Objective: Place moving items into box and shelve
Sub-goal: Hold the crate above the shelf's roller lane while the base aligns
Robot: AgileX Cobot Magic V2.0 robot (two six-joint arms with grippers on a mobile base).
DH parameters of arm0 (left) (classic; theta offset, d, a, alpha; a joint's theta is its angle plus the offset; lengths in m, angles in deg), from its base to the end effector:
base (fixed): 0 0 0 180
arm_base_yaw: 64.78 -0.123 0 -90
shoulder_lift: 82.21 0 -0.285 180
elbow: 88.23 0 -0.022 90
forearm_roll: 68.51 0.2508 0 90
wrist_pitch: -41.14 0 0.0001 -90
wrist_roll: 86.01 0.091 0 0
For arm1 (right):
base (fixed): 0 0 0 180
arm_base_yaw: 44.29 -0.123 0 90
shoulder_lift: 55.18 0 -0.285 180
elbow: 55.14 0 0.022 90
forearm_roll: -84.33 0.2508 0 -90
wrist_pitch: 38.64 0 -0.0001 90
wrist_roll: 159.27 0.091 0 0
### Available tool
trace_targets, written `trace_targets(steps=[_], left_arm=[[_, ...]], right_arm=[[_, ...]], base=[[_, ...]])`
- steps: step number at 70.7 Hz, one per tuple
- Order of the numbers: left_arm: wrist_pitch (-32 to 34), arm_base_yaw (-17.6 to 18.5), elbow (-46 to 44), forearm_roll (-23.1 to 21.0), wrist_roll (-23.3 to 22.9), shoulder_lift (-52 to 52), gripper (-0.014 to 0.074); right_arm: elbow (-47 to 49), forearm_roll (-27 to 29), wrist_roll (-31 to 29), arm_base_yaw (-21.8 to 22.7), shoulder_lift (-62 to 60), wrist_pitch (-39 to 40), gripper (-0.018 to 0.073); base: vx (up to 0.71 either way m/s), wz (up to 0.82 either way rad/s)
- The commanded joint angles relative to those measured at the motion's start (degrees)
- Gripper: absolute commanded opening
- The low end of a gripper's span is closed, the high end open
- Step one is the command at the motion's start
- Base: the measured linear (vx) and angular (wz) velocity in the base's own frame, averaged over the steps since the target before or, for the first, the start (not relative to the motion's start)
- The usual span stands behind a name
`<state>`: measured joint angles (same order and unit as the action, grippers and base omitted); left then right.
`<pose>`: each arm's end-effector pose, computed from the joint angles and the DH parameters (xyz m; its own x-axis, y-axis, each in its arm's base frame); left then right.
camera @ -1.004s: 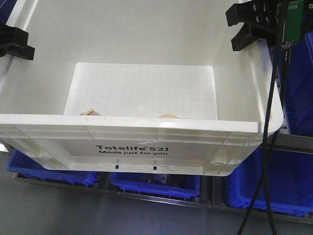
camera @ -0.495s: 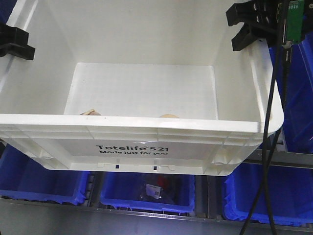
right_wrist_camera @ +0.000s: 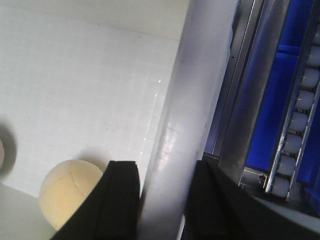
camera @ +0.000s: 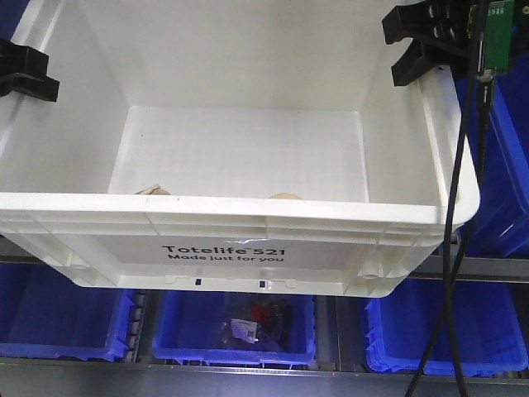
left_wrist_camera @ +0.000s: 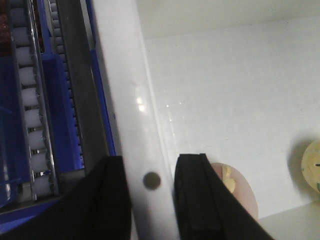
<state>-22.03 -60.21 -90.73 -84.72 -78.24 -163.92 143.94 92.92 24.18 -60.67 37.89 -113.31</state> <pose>0.2534 -0.0430 0.4046 -0.7782 0.0672 -0.6244 0.2360 0.9527 -0.1916 0.2815 0.0964 0.4211 -0.8490 -0.1464 -0.5077 -0.2678 0.9476 0.1744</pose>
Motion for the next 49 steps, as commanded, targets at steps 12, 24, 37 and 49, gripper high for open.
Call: trace_targets(steps=[12,24,37,49], left_arm=[[5.66,0.33,-2.02,-2.59,1.04,2.46,-0.0017],[5.66,0.33,-2.02,-2.59,1.04,2.46,-0.0017],[5.66,0.33,-2.02,-2.59,1.04,2.46,-0.0017],[5.66,0.33,-2.02,-2.59,1.04,2.46,-0.0017]], right_arm=[[2.3,1.13,-1.89,0.05,-2.9,1.43,-0.0012],[2.3,1.18,-1.89,0.05,-2.9,1.42,-0.0012],[2.3,1.18,-1.89,0.05,-2.9,1.42,-0.0012],[2.3,1.18,-1.89,0.05,-2.9,1.42,-0.0012]], base=[[0.03,-0.1],[0.03,-0.1],[0.04,-0.12],[0.03,-0.1]])
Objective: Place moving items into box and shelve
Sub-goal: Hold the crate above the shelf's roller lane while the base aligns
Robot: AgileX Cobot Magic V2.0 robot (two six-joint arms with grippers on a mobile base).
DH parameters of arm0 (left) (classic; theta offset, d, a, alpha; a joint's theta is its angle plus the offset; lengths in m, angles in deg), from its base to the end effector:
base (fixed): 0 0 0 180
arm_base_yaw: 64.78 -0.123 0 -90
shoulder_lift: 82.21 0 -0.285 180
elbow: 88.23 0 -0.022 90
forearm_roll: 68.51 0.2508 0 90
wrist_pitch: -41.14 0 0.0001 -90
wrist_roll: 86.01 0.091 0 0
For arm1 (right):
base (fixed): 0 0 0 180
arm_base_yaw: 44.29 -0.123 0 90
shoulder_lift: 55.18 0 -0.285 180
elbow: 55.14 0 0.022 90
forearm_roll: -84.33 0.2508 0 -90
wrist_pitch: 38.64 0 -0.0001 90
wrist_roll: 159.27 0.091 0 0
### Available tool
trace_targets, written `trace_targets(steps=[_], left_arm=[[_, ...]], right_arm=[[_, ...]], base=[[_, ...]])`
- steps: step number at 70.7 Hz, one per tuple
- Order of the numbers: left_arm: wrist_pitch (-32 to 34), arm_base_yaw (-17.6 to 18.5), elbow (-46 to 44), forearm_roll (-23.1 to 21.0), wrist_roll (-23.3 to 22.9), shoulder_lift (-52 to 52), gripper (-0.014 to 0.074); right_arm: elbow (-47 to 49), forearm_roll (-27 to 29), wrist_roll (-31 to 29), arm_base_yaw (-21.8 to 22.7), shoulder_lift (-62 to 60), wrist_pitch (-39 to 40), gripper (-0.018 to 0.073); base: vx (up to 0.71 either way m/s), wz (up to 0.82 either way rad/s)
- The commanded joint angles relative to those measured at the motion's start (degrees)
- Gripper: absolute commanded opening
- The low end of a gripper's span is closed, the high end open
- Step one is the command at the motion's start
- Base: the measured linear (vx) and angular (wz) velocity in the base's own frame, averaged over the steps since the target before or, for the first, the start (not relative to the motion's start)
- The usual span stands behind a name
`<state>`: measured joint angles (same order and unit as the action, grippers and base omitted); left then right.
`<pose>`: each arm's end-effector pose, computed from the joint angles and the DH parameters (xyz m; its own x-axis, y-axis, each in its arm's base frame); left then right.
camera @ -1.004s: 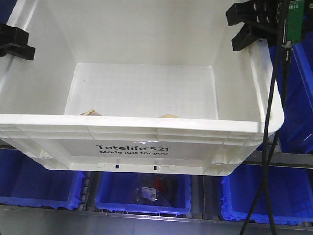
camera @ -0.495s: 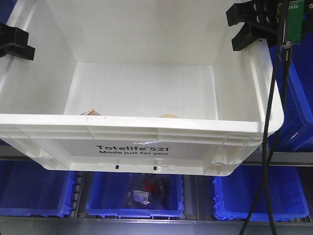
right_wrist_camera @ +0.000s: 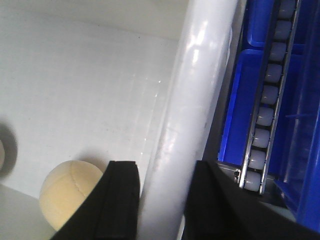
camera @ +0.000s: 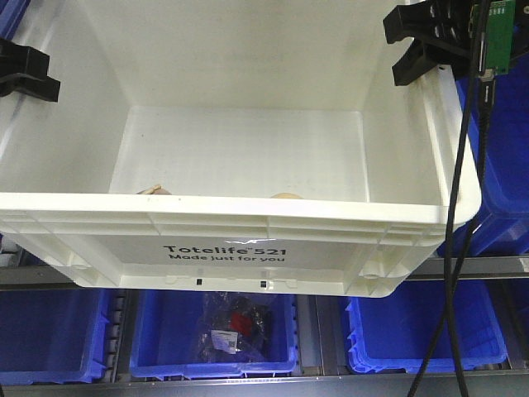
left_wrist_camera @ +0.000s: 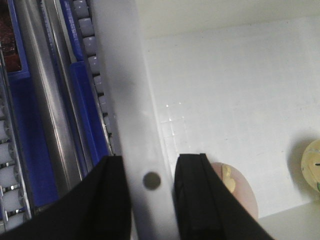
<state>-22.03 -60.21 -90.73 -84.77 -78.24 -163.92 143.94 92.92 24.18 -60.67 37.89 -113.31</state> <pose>0.2534 -0.0431 0.4046 -0.7782 0.0668 -0.6244 0.2361 0.9525 -0.1924 0.2815 0.0964 0.4211 -0.8490 -0.1464 -0.5077 -0.2678 0.9476 0.1744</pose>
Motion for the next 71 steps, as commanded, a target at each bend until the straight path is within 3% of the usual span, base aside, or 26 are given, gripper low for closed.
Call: trace_targets(steps=[1,71], left_arm=[[5.66,0.33,-2.02,-2.53,1.04,2.46,-0.0017],[5.78,0.33,-2.02,-2.56,0.59,2.46,-0.0017]], right_arm=[[2.3,1.18,-1.89,0.05,-2.9,1.42,-0.0012],[2.3,1.19,-1.89,0.05,-2.9,2.04,-0.0012]], base=[[0.02,-0.07],[0.0,0.0]])
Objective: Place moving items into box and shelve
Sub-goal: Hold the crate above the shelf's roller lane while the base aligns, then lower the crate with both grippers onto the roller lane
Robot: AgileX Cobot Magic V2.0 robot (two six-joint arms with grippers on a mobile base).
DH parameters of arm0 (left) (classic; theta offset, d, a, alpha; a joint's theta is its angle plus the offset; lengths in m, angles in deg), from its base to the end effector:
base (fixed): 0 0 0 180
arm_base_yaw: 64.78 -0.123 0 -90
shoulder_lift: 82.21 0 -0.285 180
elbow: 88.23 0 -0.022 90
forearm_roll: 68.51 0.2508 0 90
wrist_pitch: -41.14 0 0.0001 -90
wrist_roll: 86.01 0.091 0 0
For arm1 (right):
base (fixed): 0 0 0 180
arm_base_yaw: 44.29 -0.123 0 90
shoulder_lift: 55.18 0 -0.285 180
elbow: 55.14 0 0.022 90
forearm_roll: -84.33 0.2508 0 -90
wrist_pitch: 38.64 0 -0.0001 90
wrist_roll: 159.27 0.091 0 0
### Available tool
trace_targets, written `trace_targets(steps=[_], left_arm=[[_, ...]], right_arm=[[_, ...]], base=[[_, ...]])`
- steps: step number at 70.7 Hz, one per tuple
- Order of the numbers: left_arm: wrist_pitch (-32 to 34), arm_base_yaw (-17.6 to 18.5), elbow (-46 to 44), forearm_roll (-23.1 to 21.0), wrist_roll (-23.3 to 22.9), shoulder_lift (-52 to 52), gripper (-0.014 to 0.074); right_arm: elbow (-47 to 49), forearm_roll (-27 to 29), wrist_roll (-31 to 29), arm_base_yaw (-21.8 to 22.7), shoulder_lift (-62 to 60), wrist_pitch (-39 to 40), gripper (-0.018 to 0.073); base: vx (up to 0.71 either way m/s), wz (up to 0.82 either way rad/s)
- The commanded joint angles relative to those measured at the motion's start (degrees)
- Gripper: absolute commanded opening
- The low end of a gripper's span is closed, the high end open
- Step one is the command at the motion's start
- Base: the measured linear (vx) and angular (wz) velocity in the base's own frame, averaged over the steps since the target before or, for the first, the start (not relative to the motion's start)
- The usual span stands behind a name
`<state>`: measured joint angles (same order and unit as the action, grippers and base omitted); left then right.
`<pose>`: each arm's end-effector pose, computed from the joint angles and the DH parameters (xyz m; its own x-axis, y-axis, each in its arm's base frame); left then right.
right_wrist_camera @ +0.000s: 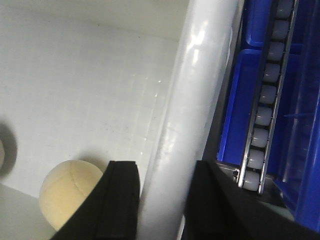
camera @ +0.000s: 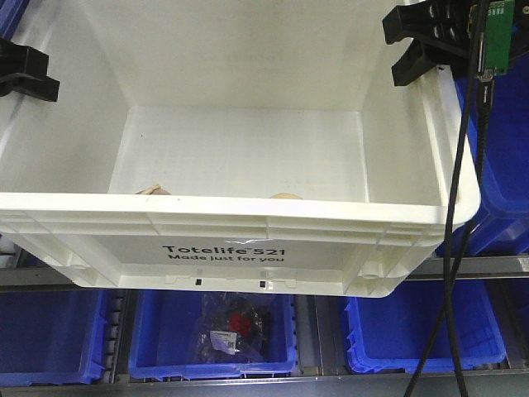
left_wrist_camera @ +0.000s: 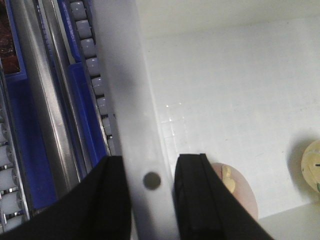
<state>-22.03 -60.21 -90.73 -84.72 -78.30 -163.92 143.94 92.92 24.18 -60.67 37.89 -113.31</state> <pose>0.2534 -0.0430 0.4046 -0.7784 0.0662 -0.6242 0.2352 0.9528 -0.1922 0.2815 0.0964 0.4211 -0.8490 -0.1464 -0.5077 -0.2678 0.9476 0.1744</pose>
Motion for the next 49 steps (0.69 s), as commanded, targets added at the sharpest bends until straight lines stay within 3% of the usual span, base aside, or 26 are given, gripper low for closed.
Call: trace_targets(steps=[1,49], left_arm=[[5.78,0.33,-2.02,-2.61,0.64,2.46,-0.0017],[6.47,0.33,-1.71,-2.13,0.69,0.55,-0.0017]], right_arm=[[2.3,1.19,-1.89,0.05,-2.9,1.98,-0.0012],[2.3,3.27,-2.22,0.05,-1.04,5.34,-0.0012]], base=[[0.0,0.0],[0.0,0.0]])
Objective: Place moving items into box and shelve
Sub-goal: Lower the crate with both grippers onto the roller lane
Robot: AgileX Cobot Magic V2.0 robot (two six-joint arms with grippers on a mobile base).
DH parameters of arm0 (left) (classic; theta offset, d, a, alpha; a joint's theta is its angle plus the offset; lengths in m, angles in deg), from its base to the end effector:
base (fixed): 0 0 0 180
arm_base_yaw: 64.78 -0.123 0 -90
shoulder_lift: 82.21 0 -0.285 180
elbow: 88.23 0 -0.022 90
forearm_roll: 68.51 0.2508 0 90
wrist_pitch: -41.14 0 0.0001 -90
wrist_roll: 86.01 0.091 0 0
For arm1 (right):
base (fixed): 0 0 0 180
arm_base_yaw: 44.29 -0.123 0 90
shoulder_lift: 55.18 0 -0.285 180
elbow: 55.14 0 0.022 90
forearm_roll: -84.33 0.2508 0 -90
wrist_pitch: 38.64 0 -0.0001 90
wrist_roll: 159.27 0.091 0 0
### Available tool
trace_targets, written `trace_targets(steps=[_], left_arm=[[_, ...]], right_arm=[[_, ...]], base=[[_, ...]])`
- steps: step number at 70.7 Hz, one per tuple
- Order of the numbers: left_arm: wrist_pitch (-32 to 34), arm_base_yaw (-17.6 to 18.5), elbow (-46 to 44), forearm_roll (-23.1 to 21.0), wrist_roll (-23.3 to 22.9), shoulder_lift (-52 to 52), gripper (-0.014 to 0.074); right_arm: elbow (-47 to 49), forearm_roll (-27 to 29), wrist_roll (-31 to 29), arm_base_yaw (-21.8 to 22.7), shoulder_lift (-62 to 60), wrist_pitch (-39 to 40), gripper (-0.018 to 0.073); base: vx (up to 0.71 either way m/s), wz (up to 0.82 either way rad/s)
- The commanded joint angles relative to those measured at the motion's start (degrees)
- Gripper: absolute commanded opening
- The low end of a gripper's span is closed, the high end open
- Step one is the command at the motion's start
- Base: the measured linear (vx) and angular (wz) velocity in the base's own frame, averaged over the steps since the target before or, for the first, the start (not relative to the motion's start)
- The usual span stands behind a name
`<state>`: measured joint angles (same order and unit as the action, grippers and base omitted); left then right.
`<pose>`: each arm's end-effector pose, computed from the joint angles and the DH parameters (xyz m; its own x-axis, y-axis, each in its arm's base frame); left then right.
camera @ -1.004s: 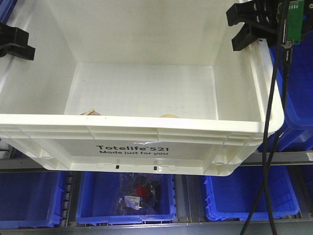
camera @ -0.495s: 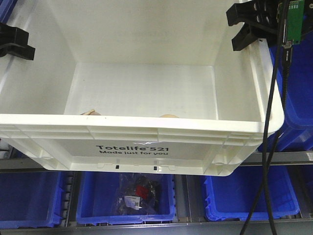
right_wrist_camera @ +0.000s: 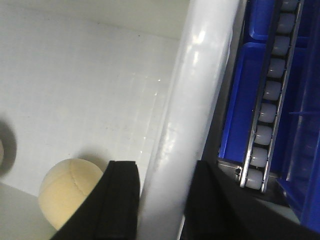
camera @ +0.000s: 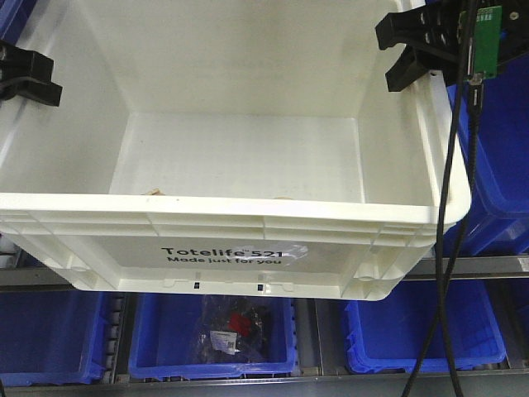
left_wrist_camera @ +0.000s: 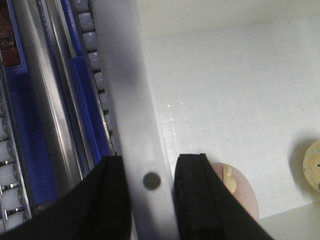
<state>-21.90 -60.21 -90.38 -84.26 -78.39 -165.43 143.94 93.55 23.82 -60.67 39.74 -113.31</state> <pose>0.2609 -0.0430 0.3959 -0.7970 0.0694 -0.5999 0.2264 0.9553 -0.1903 0.2903 0.1000 0.4115 -0.8637 -0.1543 -0.4799 -0.2698 0.9457 0.1815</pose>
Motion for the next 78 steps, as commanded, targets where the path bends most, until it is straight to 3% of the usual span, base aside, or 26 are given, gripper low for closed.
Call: trace_targets(steps=[1,13,27,41,55,78], left_arm=[[6.49,0.33,-2.05,-2.53,0.79,2.06,-0.0017],[7.15,0.33,-1.95,-2.47,0.79,2.06,-0.0017],[8.43,0.33,0.05,-2.47,0.79,2.06,-0.0017],[12.2,0.33,2.64,-2.47,0.79,2.06,-0.0017],[16.82,0.33,5.36,-2.42,0.79,2.06,-0.0017],[21.18,0.33,5.45,1.11,0.79,2.04,-0.0017]], right_arm=[[2.3,2.64,-1.87,0.05,-2.89,5.65,-0.0012],[0.44,2.69,-1.81,0.01,-3.49,9.1,-0.0012],[-9.87,2.51,-2.27,0.01,-7.8,20.65,-0.0011],[-16.83,3.83,-6.42,0.01,-11.27,29.68,-0.0009],[-18.4,7.45,-12.13,0.01,-11.4,34.5,-0.0009],[-18.4,10.06,-14.69,0.01,-10.9,40.69,-0.0009]], base=[[0.0,0.0],[0.0,0.0],[0.0,0.0],[0.0,0.0],[0.0,0.0],[0.0,0.0]])
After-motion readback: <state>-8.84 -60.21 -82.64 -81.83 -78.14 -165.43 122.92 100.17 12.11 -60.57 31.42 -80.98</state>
